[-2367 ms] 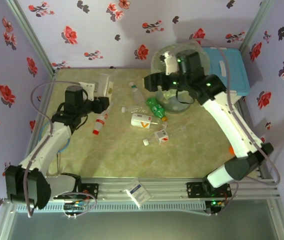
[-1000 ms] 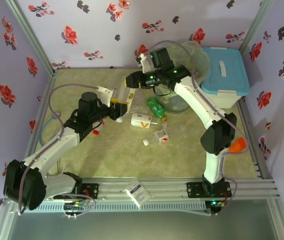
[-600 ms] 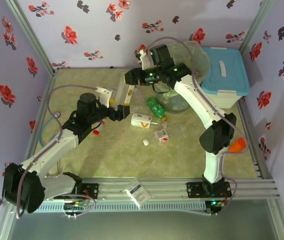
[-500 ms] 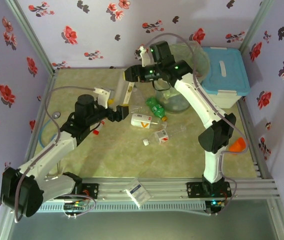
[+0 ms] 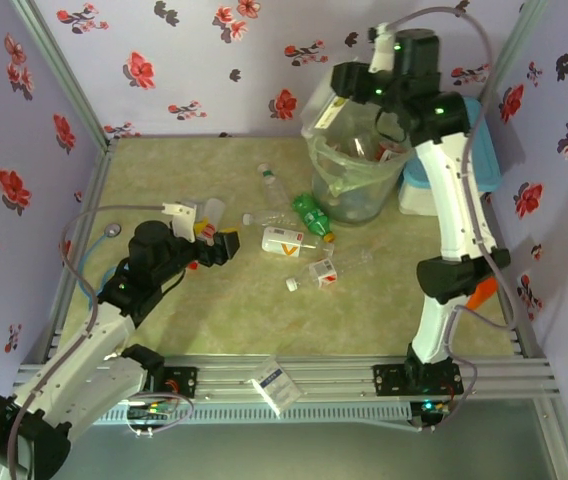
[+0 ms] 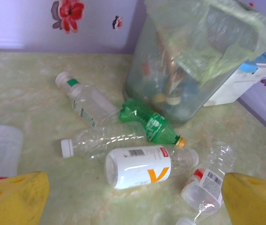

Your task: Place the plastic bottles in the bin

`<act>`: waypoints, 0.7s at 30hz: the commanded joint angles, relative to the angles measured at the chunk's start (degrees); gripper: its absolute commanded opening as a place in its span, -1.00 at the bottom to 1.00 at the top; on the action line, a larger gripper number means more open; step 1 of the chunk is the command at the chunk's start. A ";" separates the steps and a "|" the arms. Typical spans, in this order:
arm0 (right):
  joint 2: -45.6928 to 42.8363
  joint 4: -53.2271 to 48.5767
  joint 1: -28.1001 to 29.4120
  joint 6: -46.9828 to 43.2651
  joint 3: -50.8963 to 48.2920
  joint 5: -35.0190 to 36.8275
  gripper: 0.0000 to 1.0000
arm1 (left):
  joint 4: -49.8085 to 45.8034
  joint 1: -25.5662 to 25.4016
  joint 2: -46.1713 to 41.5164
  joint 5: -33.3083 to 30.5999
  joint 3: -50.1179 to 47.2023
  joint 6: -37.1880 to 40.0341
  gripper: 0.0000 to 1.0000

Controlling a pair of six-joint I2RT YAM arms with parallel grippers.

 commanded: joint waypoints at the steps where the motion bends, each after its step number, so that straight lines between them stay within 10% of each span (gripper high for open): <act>1: -2.82 -2.01 -3.46 -4.43 -1.38 9.68 -0.46 | 0.60 -0.27 -0.50 -2.06 -1.24 -2.15 0.88; 21: -2.90 -15.07 -6.99 -8.10 -6.02 9.21 -0.46 | -0.42 -0.27 0.55 -2.33 -0.53 -1.82 0.88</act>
